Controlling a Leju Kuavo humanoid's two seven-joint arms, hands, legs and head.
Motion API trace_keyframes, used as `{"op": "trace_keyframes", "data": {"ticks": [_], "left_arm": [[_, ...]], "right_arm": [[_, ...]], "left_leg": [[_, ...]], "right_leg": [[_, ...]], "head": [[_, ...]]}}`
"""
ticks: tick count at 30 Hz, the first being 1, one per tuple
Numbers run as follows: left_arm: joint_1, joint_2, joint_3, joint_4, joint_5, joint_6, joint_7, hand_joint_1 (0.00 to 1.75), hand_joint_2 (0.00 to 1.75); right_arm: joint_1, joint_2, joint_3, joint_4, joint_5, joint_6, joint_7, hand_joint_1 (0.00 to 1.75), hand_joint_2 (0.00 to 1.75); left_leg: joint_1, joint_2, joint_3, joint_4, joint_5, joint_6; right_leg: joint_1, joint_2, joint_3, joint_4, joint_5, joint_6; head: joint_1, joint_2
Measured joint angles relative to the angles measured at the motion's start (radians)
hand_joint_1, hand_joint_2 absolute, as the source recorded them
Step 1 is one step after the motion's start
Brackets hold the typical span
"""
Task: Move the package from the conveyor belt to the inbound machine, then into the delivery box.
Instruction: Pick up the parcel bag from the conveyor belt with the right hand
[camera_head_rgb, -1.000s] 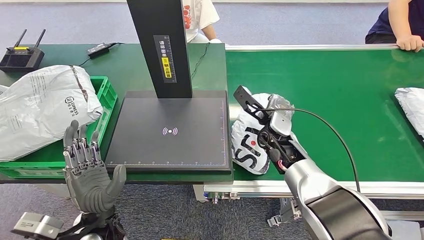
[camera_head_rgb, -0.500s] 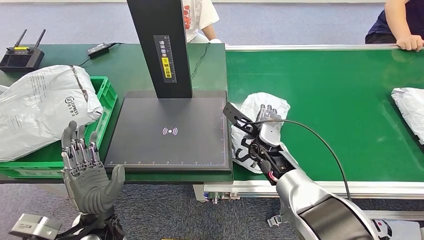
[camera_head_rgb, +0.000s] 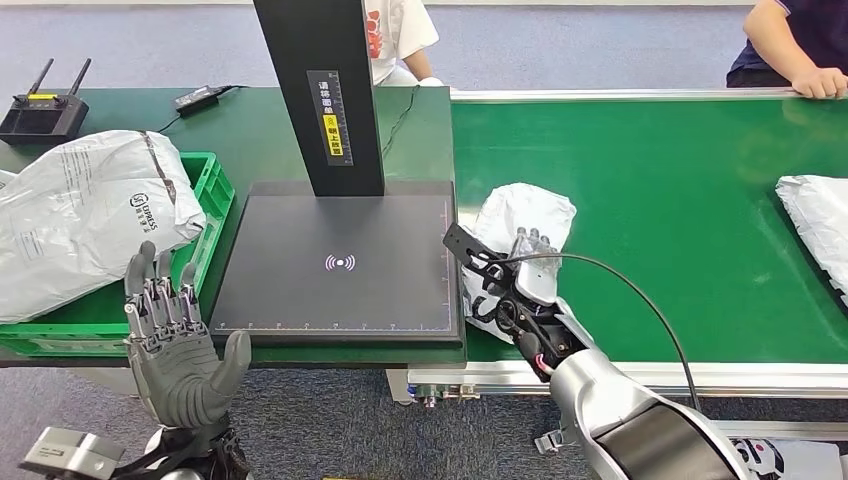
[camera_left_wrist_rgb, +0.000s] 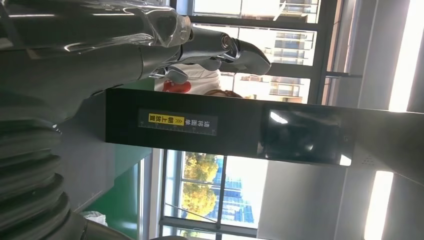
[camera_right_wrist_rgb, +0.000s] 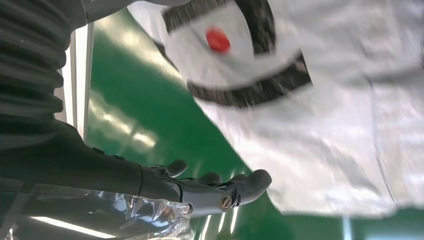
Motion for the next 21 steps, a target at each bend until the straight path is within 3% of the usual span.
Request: {"op": "trace_keyframes", "data": {"ticks": [12, 21], "left_arm": [[-0.020, 0.000, -0.004, 0.034, 0.000, -0.002, 0.000, 0.00, 1.75], [-0.030, 0.000, -0.009, 0.053, 0.000, 0.000, 0.000, 0.00, 1.75]], "right_arm": [[0.154, 0.015, -0.016, 0.006, -0.058, -0.037, -0.001, 0.00, 1.75], [0.175, 0.022, -0.040, 0.006, -0.069, -0.055, -0.032, 0.00, 1.75]], "left_leg": [[0.000, 0.001, 0.000, 0.000, 0.000, 0.000], [0.000, 0.001, 0.001, 0.000, 0.000, 0.000]], "right_leg": [[0.000, 0.000, 0.000, 0.000, 0.000, 0.000], [0.000, 0.000, 0.001, 0.000, 0.000, 0.000]], "head": [[0.000, 0.000], [0.000, 0.000]]}}
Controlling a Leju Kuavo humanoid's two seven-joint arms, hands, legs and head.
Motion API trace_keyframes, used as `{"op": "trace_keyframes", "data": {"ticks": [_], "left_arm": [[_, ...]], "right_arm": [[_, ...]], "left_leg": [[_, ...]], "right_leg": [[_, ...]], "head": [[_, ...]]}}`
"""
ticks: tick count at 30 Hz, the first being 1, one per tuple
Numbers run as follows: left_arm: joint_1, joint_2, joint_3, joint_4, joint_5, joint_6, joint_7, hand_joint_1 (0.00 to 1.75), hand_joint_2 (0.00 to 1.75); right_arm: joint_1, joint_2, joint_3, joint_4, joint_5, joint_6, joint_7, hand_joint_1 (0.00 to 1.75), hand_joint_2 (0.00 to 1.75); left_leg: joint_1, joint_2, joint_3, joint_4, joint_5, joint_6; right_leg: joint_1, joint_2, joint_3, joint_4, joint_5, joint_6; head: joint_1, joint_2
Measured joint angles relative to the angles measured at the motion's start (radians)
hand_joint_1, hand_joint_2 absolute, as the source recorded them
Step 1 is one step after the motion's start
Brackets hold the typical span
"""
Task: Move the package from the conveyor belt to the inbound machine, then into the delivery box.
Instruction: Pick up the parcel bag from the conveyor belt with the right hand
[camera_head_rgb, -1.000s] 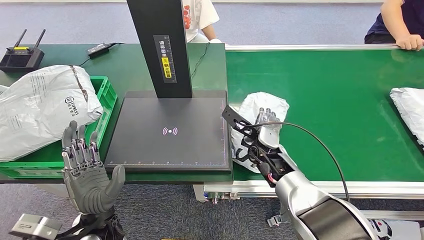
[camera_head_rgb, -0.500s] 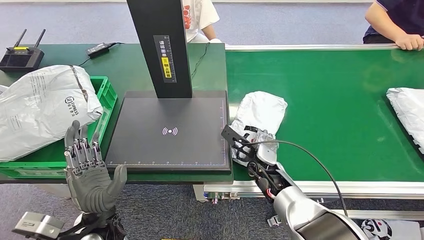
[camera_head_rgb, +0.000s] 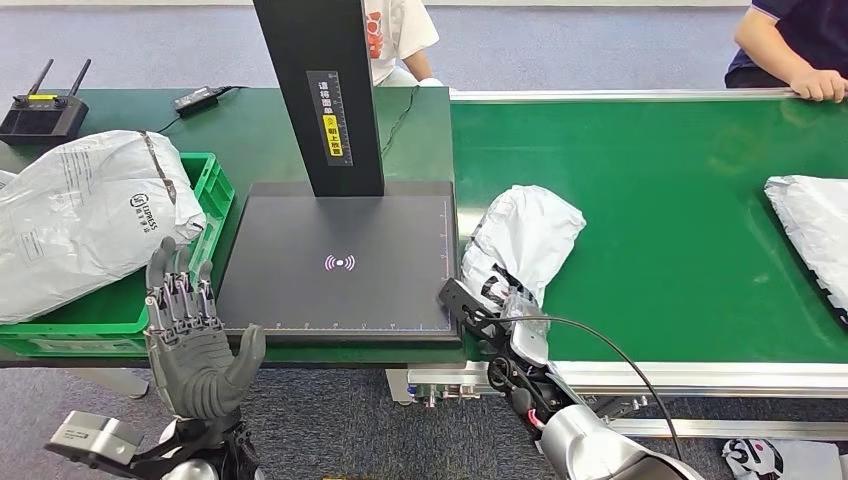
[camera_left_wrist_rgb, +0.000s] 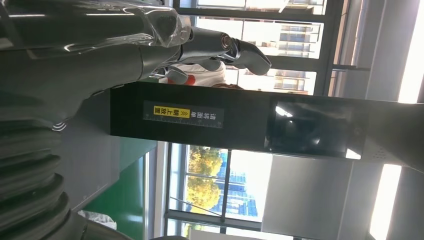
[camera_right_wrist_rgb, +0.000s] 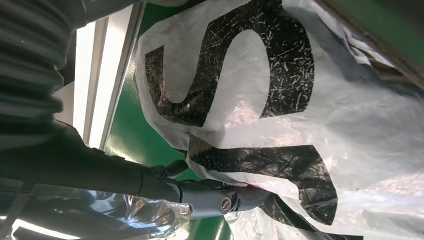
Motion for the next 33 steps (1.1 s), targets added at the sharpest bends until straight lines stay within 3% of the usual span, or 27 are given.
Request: {"op": "trace_keyframes", "data": {"ticks": [1, 4, 5, 27, 33], "left_arm": [[0.000, 0.000, 0.000, 0.000, 0.000, 0.000, 0.000, 0.00, 1.75], [0.000, 0.000, 0.000, 0.002, 0.000, 0.001, 0.000, 0.00, 1.75], [0.000, 0.000, 0.000, 0.002, 0.000, 0.001, 0.000, 0.00, 1.75], [0.000, 0.000, 0.000, 0.004, 0.000, 0.000, 0.000, 0.00, 1.75], [-0.001, 0.000, 0.000, 0.007, 0.001, -0.007, 0.000, 0.00, 1.75]], "right_arm": [[0.000, 0.001, -0.003, 0.000, -0.001, -0.001, -0.002, 0.28, 1.75], [0.001, 0.002, -0.008, 0.000, -0.002, -0.005, -0.008, 1.58, 1.75], [0.001, 0.003, -0.009, 0.000, -0.002, -0.005, -0.008, 1.74, 1.75], [-0.015, -0.002, -0.032, -0.002, -0.007, -0.005, -0.036, 1.75, 1.75], [-0.010, -0.007, -0.039, -0.002, -0.014, -0.005, -0.077, 1.75, 1.75]], "left_leg": [[0.000, 0.000, 0.000, 0.000, 0.000, 0.000], [0.000, 0.000, 0.000, 0.000, 0.000, 0.000], [0.000, 0.000, 0.000, 0.000, 0.000, 0.000], [0.000, 0.001, 0.001, 0.000, 0.000, 0.000], [0.000, 0.001, 0.002, 0.000, 0.000, 0.000]], "right_leg": [[0.000, 0.000, 0.000, 0.000, 0.000, 0.000], [0.000, 0.000, 0.000, 0.000, 0.000, 0.000], [0.000, 0.000, 0.000, 0.000, 0.000, 0.000], [0.000, 0.000, 0.001, 0.000, 0.000, 0.000], [0.000, 0.000, 0.001, 0.000, 0.000, 0.000]], "head": [[0.000, 0.000], [0.000, 0.000], [0.000, 0.000], [0.000, 0.000], [0.000, 0.000]]}}
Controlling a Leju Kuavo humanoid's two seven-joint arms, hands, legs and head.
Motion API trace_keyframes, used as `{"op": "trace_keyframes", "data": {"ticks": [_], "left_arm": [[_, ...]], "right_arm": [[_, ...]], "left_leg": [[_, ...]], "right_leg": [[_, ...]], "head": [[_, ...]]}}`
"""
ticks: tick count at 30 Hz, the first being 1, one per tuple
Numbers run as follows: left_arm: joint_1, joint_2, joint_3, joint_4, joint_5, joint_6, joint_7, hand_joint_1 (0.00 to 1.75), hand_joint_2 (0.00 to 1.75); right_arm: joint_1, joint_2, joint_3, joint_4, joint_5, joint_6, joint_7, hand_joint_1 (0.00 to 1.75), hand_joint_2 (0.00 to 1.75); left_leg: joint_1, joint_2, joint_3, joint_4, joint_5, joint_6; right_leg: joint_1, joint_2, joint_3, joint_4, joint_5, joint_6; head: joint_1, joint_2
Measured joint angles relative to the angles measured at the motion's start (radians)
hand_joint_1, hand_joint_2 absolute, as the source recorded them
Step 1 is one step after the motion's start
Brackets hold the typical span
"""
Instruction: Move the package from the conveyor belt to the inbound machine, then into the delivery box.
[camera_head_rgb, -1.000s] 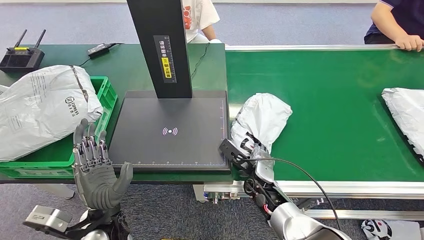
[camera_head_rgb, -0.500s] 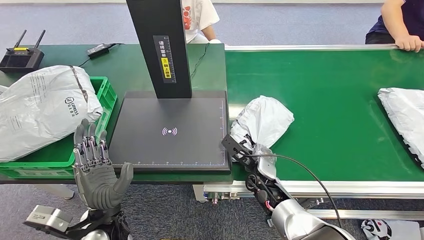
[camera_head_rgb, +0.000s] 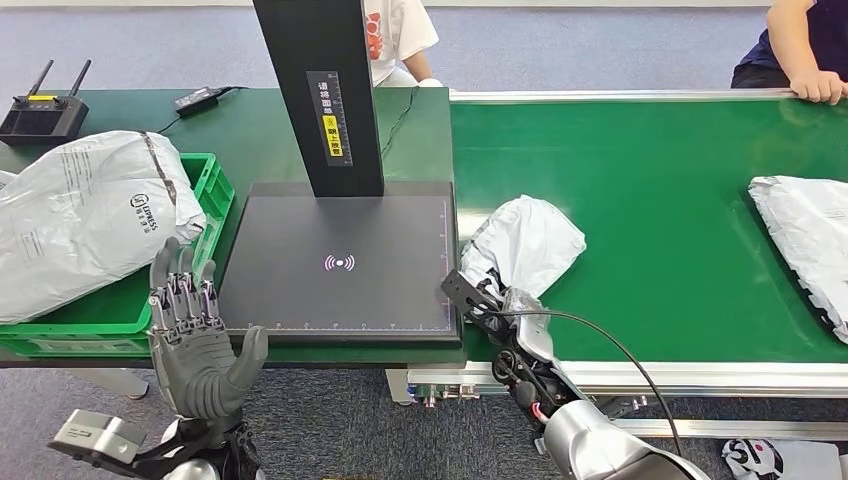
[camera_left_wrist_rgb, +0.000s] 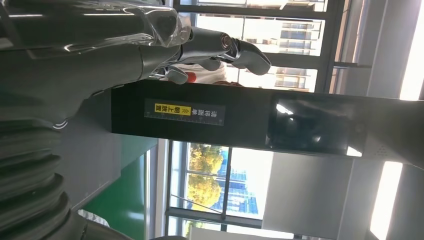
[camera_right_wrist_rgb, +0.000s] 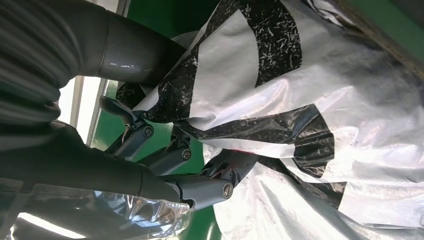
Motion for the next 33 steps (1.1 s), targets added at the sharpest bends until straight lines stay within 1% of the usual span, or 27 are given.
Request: {"op": "trace_keyframes", "data": {"ticks": [5, 9, 12, 18, 22, 27, 33], "left_arm": [[-0.001, 0.000, 0.000, 0.004, 0.001, -0.002, 0.000, 0.00, 1.75], [-0.001, 0.000, 0.000, 0.006, 0.001, -0.003, 0.000, 0.00, 1.75], [-0.001, 0.000, 0.000, 0.006, 0.001, -0.004, 0.000, 0.00, 1.75], [-0.001, 0.000, 0.001, 0.006, 0.001, -0.004, 0.000, 0.00, 1.75], [0.000, 0.000, 0.001, 0.004, 0.001, -0.003, 0.000, 0.00, 1.75], [0.009, 0.000, 0.002, -0.013, 0.001, 0.009, 0.000, 0.00, 1.75], [0.024, 0.000, 0.002, -0.029, 0.001, 0.011, 0.000, 0.00, 1.75]], "right_arm": [[0.000, -0.007, -0.016, -0.002, -0.011, -0.016, -0.034, 1.75, 1.75], [-0.013, -0.022, -0.029, -0.007, -0.009, -0.038, -0.038, 1.75, 1.75], [-0.051, -0.040, -0.040, -0.013, -0.007, -0.043, -0.037, 1.75, 1.75], [-0.156, -0.077, -0.072, -0.034, -0.016, -0.048, -0.035, 1.75, 1.75], [-0.199, -0.096, -0.083, -0.045, -0.015, -0.052, -0.035, 1.75, 1.75], [-0.235, -0.102, -0.092, -0.051, -0.010, -0.053, -0.035, 1.75, 1.75], [-0.254, -0.098, -0.093, -0.065, -0.013, -0.057, -0.035, 1.75, 1.75]], "left_leg": [[0.000, 0.000, 0.000, 0.000, 0.000, 0.000], [0.000, 0.000, 0.000, 0.000, 0.000, 0.000], [-0.001, 0.000, -0.001, 0.000, 0.001, 0.000], [-0.001, -0.001, -0.002, 0.000, 0.001, 0.000], [-0.001, -0.001, -0.002, 0.000, 0.001, 0.000], [-0.001, -0.001, -0.002, 0.000, 0.001, 0.000], [-0.001, -0.002, -0.002, 0.000, 0.001, 0.000]], "right_leg": [[0.000, 0.000, 0.000, 0.000, 0.000, 0.000], [-0.001, 0.000, 0.001, 0.000, 0.000, 0.000], [-0.001, 0.000, 0.000, 0.000, 0.000, 0.000], [-0.001, 0.000, -0.001, 0.000, 0.001, 0.000], [-0.001, 0.000, -0.001, 0.000, 0.001, 0.000], [-0.001, 0.000, -0.001, 0.000, 0.001, 0.000], [-0.001, 0.000, -0.001, 0.000, 0.001, 0.000]], "head": [[0.000, 0.000], [0.000, 0.000], [0.000, 0.000], [0.000, 0.000], [0.000, 0.000], [0.000, 0.000], [0.000, 0.000]]}}
